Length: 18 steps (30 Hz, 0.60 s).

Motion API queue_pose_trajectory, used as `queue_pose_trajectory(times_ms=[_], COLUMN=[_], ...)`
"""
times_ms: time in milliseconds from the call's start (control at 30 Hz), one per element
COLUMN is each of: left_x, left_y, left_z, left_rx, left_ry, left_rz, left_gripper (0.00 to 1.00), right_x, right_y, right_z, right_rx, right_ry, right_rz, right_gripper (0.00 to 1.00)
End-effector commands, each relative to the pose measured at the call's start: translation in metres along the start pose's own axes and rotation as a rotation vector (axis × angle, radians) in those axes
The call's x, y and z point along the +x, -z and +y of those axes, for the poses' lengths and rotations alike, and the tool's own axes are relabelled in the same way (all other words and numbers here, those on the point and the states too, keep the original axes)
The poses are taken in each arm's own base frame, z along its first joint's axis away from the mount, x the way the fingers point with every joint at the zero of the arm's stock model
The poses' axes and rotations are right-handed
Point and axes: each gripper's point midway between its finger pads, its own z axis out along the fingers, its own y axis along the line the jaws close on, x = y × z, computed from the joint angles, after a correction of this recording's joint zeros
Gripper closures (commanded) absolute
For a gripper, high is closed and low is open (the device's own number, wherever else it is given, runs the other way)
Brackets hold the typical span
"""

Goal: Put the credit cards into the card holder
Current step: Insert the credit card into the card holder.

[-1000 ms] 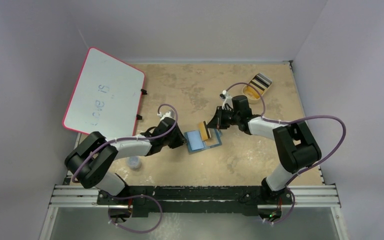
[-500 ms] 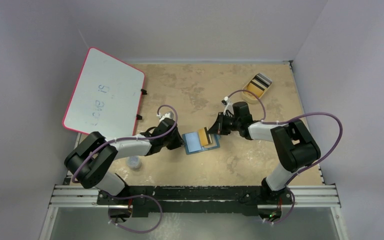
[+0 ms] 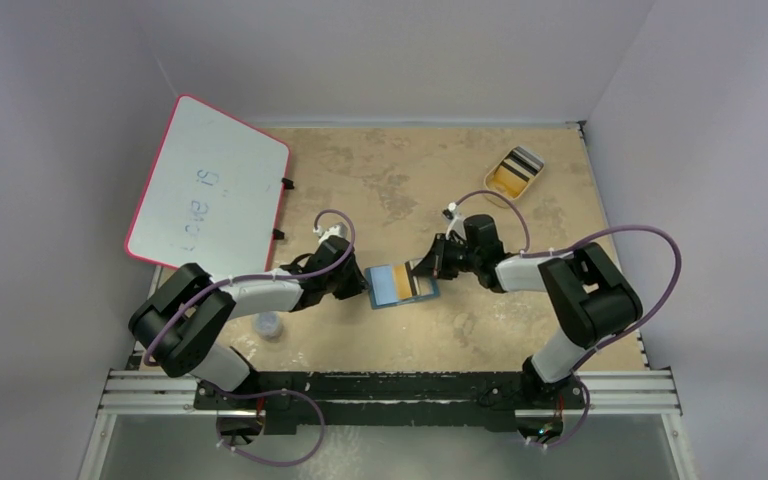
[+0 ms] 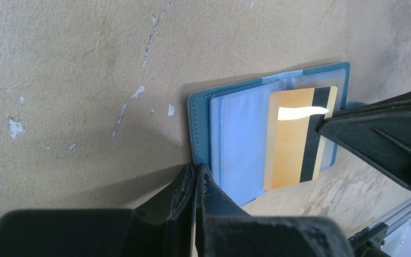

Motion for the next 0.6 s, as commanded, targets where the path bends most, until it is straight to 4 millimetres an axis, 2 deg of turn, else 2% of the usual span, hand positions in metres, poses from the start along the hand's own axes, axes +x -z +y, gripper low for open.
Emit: queue_pose_trajectory(times_ms=[0, 567], left_x=[-0.012, -0.014], left_y=[0.002, 0.008], left_z=[-0.009, -0.017], left_rx=[0.028, 0.066], left_ry=[0.02, 0.045], left_rz=[-0.044, -0.051], left_gripper=[1.0, 1.0], right_x=[-0.002, 0.01], right_y=[-0.004, -0.027], right_z=[0.01, 0.032], right_rx=[-0.029, -0.06], right_ry=[0.007, -0.03], right_rz=[-0.03, -0.036], right_gripper=[1.0, 1.0])
